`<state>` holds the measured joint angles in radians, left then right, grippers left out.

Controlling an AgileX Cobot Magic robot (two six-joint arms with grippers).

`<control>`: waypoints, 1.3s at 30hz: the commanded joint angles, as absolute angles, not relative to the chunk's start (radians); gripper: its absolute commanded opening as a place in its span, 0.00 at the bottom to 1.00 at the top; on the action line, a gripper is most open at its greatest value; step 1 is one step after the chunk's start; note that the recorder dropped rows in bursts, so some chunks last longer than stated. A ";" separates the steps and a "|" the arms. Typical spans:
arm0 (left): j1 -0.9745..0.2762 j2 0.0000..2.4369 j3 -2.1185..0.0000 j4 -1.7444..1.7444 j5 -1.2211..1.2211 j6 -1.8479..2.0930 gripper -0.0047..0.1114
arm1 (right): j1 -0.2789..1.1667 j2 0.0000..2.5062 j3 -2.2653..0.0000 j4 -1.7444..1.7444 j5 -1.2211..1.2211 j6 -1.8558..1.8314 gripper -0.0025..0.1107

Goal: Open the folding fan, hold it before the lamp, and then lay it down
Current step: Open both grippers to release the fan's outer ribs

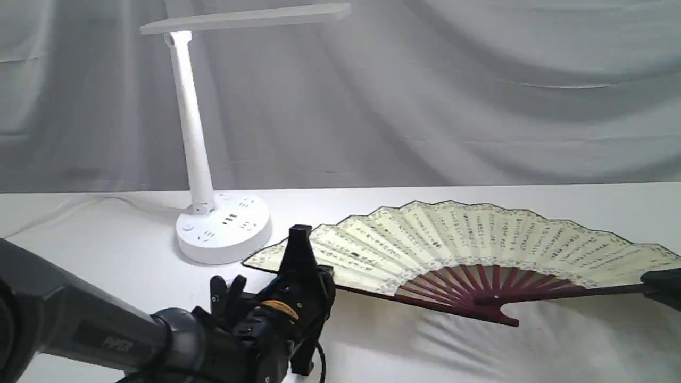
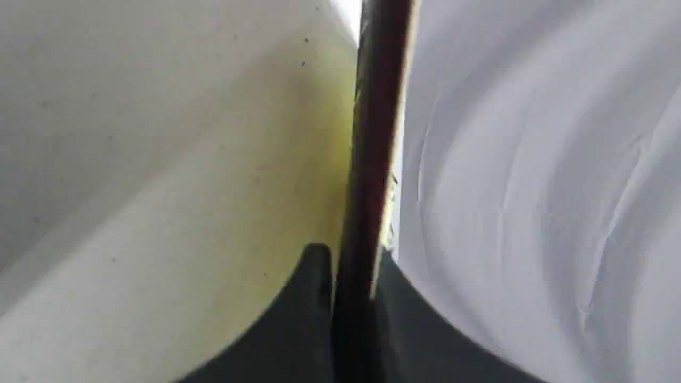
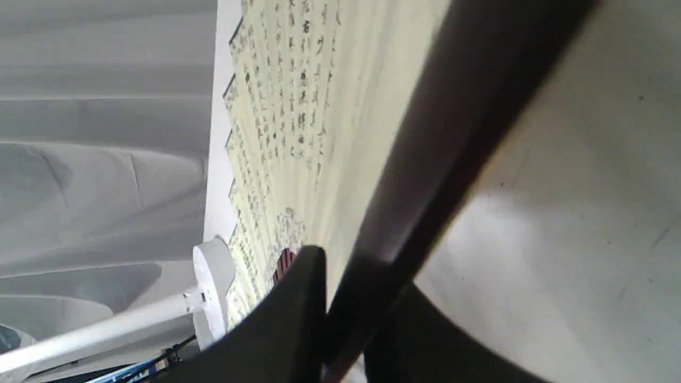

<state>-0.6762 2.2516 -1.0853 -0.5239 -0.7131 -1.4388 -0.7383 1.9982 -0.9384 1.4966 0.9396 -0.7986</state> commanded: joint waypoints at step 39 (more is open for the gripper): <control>-0.577 2.130 -1.088 -0.227 -0.488 -1.461 0.50 | -0.752 1.853 -0.938 1.142 0.741 -0.610 0.52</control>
